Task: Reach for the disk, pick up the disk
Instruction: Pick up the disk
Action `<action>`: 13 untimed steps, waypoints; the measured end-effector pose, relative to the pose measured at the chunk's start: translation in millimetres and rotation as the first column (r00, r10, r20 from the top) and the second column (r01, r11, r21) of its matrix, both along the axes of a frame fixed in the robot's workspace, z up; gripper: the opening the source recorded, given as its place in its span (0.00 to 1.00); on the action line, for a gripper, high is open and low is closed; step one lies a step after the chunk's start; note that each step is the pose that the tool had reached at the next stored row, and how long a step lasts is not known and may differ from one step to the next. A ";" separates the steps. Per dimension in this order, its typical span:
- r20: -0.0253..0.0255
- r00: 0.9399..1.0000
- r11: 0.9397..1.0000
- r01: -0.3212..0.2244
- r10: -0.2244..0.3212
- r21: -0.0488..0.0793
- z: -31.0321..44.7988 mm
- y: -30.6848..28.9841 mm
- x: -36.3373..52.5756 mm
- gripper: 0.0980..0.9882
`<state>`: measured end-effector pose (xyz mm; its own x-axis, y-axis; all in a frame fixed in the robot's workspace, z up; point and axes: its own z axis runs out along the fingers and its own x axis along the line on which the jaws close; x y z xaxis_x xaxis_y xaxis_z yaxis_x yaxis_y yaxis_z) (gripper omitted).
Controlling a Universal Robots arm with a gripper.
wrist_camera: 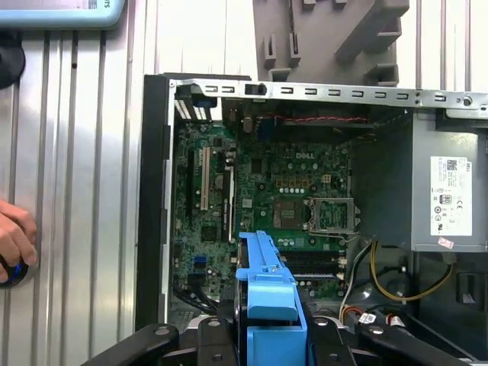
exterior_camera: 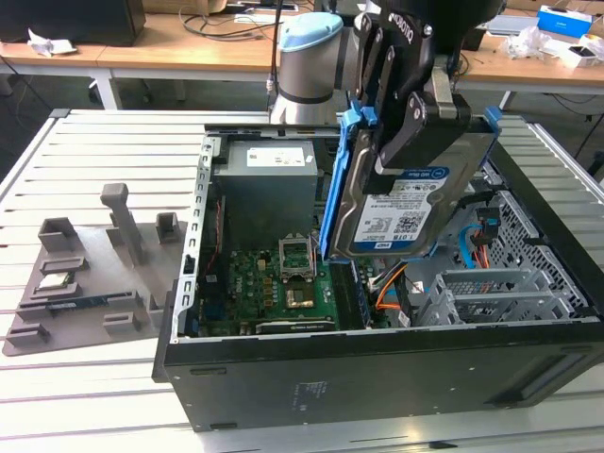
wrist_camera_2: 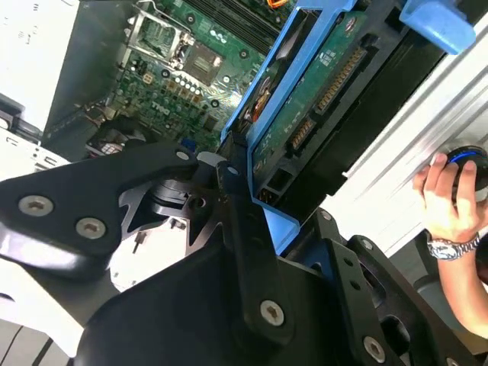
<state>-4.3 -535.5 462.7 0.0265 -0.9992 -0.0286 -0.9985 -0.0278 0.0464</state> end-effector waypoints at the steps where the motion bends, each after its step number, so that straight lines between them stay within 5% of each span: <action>1: 0.000 1.000 1.000 0.000 0.000 -0.002 -0.1 -1.5 0.0 0.31; 13: 0.000 1.000 0.999 0.000 0.000 -0.034 -0.6 -26.3 0.0 0.31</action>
